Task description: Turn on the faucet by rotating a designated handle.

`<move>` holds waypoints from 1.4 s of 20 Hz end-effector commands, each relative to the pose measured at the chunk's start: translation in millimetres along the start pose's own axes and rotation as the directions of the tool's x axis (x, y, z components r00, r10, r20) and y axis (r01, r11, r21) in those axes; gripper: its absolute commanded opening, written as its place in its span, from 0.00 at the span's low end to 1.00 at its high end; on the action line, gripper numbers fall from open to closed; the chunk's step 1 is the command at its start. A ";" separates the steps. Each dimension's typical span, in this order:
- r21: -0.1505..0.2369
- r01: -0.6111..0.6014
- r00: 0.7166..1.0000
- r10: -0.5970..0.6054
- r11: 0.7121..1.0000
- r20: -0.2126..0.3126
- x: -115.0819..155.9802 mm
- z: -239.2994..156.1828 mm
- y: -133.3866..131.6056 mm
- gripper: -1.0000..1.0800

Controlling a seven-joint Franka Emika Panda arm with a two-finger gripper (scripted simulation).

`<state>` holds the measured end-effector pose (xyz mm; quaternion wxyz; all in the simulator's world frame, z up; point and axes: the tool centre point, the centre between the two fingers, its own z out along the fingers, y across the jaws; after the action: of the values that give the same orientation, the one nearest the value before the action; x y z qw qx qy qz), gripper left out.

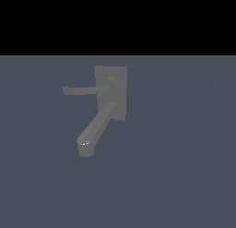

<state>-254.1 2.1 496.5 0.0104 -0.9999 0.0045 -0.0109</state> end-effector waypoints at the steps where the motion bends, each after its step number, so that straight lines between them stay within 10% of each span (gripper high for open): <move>1: 0.000 0.000 1.000 0.000 1.000 0.000 0.0 0.0 0.0 0.00; 15: -0.003 -0.007 0.999 0.006 1.000 -0.034 7.7 -14.8 11.0 0.00; 28: -0.107 -0.024 0.996 0.015 0.994 -0.086 13.6 -24.2 26.5 0.00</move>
<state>-242.0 -24.2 518.1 -0.0338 -0.9982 0.0143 -0.0483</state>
